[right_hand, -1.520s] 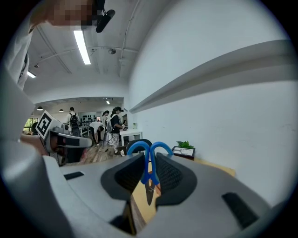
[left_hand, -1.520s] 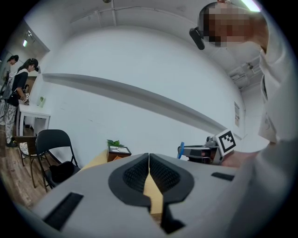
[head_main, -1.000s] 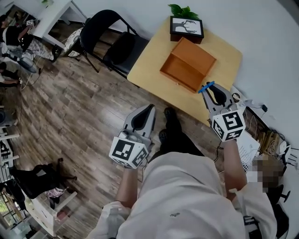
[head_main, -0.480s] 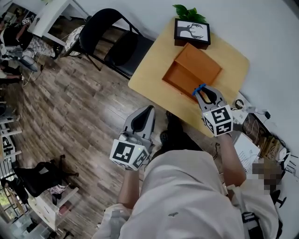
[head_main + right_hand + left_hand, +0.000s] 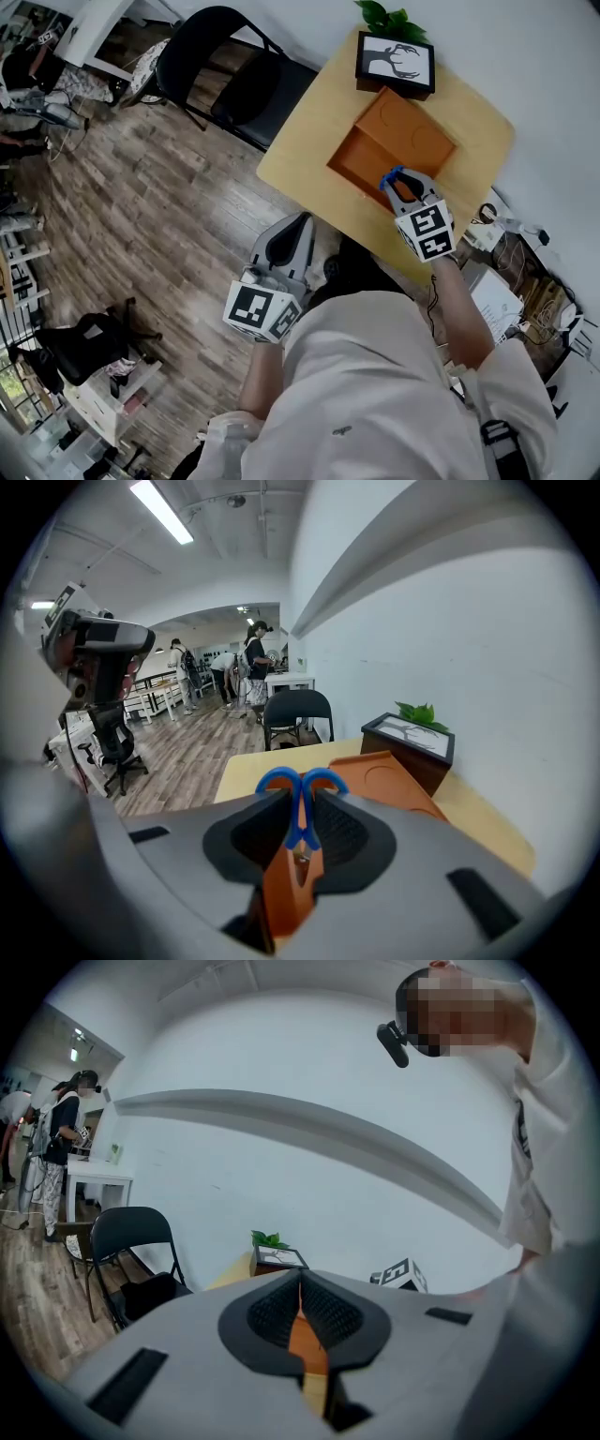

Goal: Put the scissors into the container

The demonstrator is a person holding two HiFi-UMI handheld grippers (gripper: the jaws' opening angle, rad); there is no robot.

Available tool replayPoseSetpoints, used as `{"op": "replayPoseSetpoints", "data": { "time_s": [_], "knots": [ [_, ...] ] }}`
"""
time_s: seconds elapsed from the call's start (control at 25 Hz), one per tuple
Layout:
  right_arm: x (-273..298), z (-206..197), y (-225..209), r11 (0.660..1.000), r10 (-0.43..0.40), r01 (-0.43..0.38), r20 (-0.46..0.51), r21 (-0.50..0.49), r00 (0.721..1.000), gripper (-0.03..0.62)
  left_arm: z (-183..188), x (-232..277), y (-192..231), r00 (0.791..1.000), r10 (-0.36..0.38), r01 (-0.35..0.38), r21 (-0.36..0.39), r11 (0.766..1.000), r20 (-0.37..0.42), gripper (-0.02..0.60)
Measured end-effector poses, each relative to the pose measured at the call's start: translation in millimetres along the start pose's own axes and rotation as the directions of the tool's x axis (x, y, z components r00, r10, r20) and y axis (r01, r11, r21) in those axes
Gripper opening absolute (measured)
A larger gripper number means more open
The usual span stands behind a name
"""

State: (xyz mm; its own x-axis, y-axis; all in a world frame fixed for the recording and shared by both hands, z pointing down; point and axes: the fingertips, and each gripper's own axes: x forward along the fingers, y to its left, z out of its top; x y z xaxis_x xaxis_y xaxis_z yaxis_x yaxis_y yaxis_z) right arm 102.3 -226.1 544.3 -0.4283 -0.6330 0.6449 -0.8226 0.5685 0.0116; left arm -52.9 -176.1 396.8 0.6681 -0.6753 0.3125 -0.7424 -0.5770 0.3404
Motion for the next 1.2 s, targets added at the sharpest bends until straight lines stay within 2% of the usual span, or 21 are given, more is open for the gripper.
{"op": "replayPoseSetpoints", "data": {
  "time_s": [0.36, 1.2],
  "knots": [
    [46.1, -23.7, -3.4, 0.995, 0.088, -0.092, -0.115, -0.031, 0.989, 0.078, -8.4, 32.4, 15.9, 0.999, 0.034, -0.034, -0.021, 0.999, -0.036, 0.008],
    [124.4, -24.5, 5.3, 0.977, 0.186, -0.201, -0.174, -0.072, 0.967, 0.08, -13.1, 46.1, 34.8, 0.995, 0.082, -0.085, -0.05, 0.995, -0.056, 0.008]
  ]
}}
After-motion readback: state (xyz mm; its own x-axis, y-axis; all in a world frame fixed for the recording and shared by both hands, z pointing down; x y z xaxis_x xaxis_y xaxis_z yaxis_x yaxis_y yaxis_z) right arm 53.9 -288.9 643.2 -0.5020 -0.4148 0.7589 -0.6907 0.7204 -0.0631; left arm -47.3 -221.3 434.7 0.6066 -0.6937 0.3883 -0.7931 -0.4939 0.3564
